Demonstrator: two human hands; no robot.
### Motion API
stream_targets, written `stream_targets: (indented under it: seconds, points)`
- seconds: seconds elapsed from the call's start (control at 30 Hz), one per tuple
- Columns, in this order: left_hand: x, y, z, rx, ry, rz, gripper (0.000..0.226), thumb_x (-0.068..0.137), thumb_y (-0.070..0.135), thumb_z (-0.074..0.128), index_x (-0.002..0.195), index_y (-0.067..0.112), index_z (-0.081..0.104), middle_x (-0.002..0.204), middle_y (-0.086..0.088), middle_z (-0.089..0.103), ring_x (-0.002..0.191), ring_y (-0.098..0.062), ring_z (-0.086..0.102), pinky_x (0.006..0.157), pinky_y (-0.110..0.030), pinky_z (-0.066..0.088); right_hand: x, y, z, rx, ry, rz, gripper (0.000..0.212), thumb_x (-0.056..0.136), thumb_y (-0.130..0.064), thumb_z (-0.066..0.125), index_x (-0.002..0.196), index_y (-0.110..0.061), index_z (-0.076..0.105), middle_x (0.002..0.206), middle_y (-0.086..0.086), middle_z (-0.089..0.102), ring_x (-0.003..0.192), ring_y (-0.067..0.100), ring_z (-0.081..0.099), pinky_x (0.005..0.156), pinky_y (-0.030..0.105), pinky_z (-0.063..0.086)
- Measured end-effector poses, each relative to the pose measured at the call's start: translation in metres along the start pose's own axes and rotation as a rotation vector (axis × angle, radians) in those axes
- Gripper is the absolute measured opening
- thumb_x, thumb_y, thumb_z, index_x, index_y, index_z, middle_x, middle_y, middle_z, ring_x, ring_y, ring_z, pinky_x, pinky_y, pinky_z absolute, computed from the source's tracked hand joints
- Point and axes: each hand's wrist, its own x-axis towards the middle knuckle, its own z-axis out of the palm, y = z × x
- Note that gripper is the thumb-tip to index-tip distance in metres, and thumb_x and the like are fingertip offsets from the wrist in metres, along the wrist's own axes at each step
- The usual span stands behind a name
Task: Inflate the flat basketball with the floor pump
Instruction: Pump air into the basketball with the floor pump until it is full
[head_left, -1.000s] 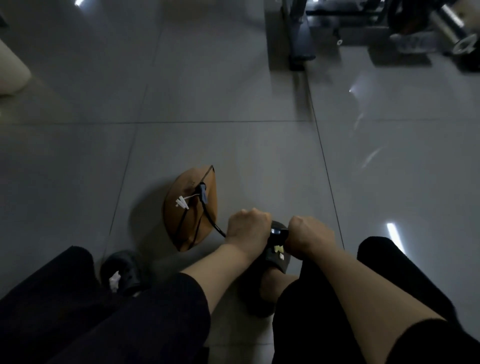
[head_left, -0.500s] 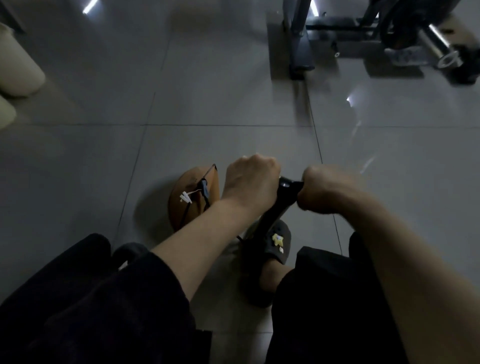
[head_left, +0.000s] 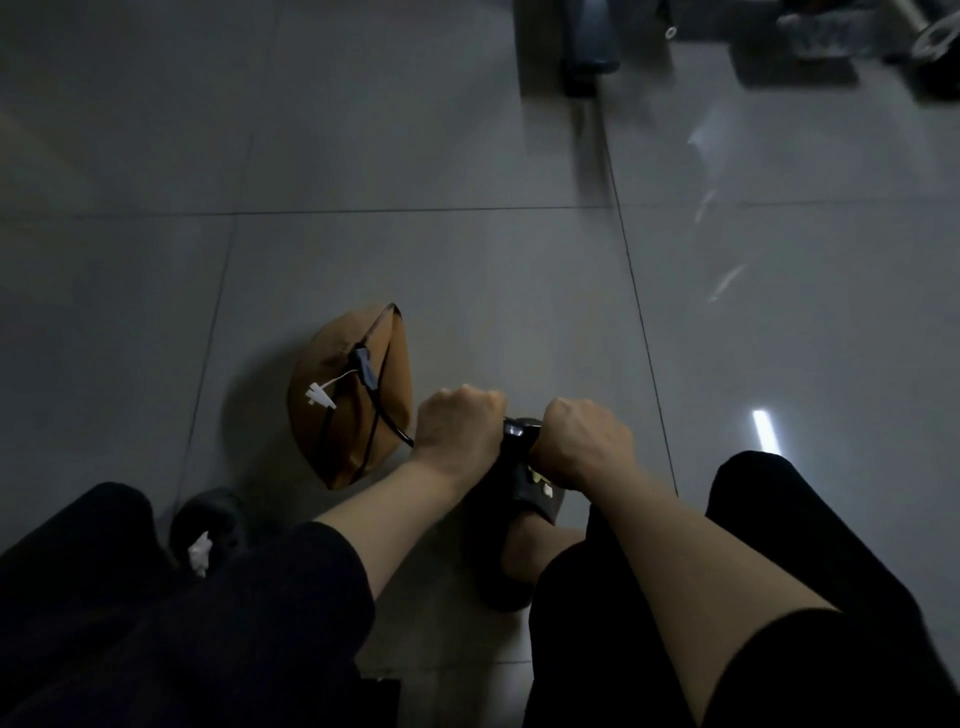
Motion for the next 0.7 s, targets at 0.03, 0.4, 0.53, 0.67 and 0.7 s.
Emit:
stream_targets:
  seconds: [0.03, 0.4, 0.53, 0.67, 0.7]
  points:
    - [0.000, 0.001, -0.003, 0.008, -0.010, 0.012, 0.013, 0.088, 0.014, 0.050, 0.096, 0.010, 0.059, 0.095, -0.012, 0.065, 0.089, -0.033, 0.061, 0.062, -0.032, 0.038, -0.003, 0.001, -0.001, 0.008, -0.004, 0.015, 0.017, 0.087, -0.031, 0.054, 0.086, -0.015, 0.048, 0.104, 0.011, 0.062, 0.095, 0.031, 0.060, 0.069, 0.032, 0.041]
    - [-0.036, 0.023, -0.136, -0.018, 0.241, 0.134, 0.008, 0.081, 0.013, 0.055, 0.087, 0.012, 0.059, 0.080, -0.009, 0.056, 0.075, -0.030, 0.053, 0.060, -0.032, 0.032, -0.083, 0.002, -0.118, 0.011, 0.123, -0.107, 0.015, 0.082, -0.020, 0.066, 0.083, -0.006, 0.061, 0.072, 0.008, 0.054, 0.074, 0.027, 0.057, 0.071, 0.037, 0.051]
    - [-0.040, 0.028, -0.162, -0.023, 0.325, 0.131, 0.005, 0.078, 0.011, 0.057, 0.079, 0.015, 0.055, 0.069, -0.003, 0.043, 0.066, -0.023, 0.041, 0.059, -0.031, 0.032, -0.093, -0.003, -0.142, 0.026, 0.097, -0.116, 0.014, 0.081, -0.018, 0.070, 0.080, -0.011, 0.058, 0.078, 0.008, 0.058, 0.074, 0.023, 0.059, 0.078, 0.039, 0.055]
    - [-0.035, 0.016, -0.106, -0.015, 0.212, 0.065, 0.009, 0.081, 0.012, 0.053, 0.086, 0.010, 0.061, 0.087, -0.014, 0.063, 0.081, -0.034, 0.059, 0.060, -0.031, 0.033, -0.070, -0.010, -0.091, -0.032, 0.091, -0.074, 0.026, 0.085, -0.026, 0.059, 0.067, -0.015, 0.043, 0.072, 0.005, 0.049, 0.075, 0.026, 0.053, 0.068, 0.034, 0.047]
    - [-0.033, 0.012, -0.090, -0.024, 0.183, 0.052, 0.011, 0.082, 0.011, 0.051, 0.087, 0.010, 0.061, 0.088, -0.014, 0.064, 0.083, -0.035, 0.060, 0.059, -0.032, 0.034, -0.062, -0.011, -0.078, -0.031, 0.085, -0.071, 0.028, 0.085, -0.027, 0.057, 0.066, -0.015, 0.040, 0.072, 0.005, 0.047, 0.076, 0.027, 0.052, 0.067, 0.033, 0.044]
